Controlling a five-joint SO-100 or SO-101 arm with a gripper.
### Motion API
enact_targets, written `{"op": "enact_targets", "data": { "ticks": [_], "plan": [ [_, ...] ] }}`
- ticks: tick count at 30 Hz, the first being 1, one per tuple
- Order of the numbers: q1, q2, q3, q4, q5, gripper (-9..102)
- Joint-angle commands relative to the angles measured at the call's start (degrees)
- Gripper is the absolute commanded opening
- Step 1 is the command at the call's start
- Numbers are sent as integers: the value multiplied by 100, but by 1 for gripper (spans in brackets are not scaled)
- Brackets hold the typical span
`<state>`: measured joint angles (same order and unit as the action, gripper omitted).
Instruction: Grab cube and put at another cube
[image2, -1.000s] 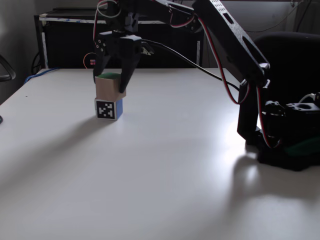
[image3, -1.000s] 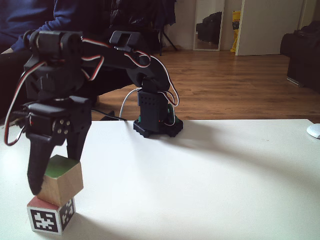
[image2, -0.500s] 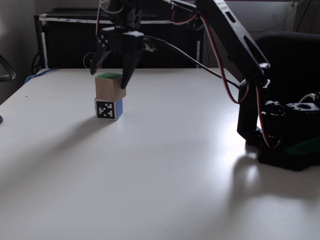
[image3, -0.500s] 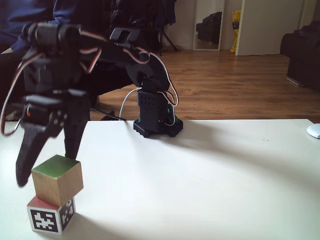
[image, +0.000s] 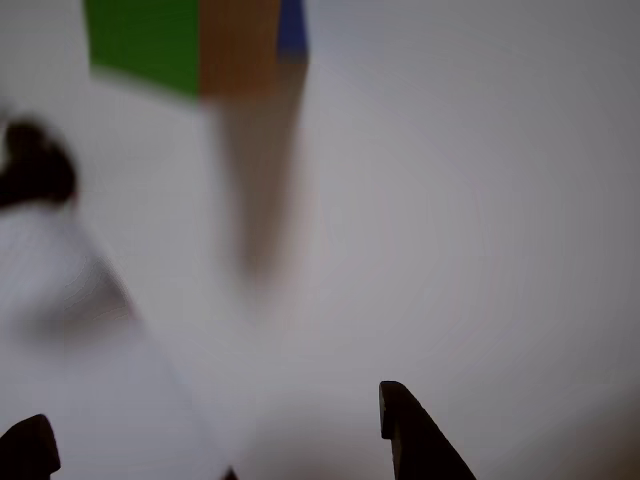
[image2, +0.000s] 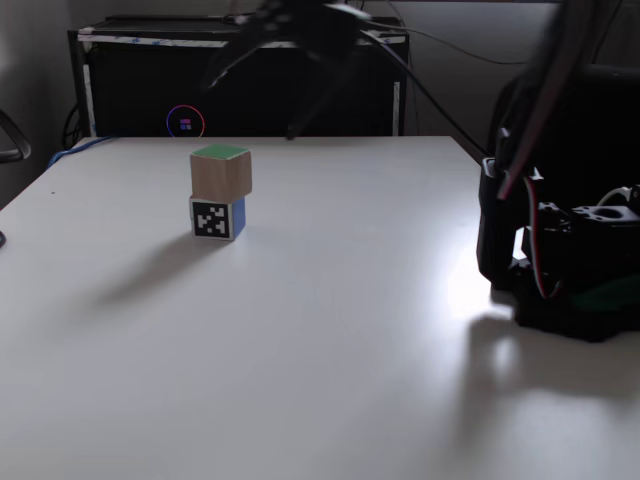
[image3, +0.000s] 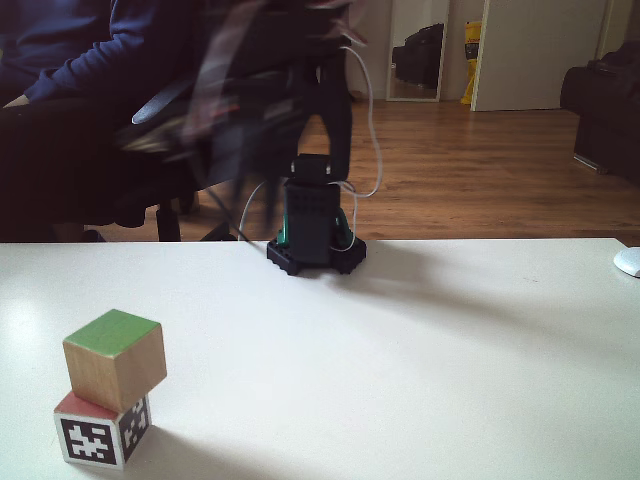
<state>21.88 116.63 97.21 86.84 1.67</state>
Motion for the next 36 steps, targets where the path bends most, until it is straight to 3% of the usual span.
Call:
{"op": "enact_targets", "data": {
  "ticks": [1,5,11,16,24,29,36],
  "plan": [
    [-765,2197,2074,-800,220,48],
    [-1397,2979,3551,-1547,492,43],
    [-1608,4772,5678,-2514,431,32],
    [-1635,7146,6961,-2145,79,22],
    [-1731,7181,7471,-2101,35,0],
    [-2021,7181,7321,-1494,-149,0],
    [-2039,7181,7286,-1283,-721,0]
  ]
}}
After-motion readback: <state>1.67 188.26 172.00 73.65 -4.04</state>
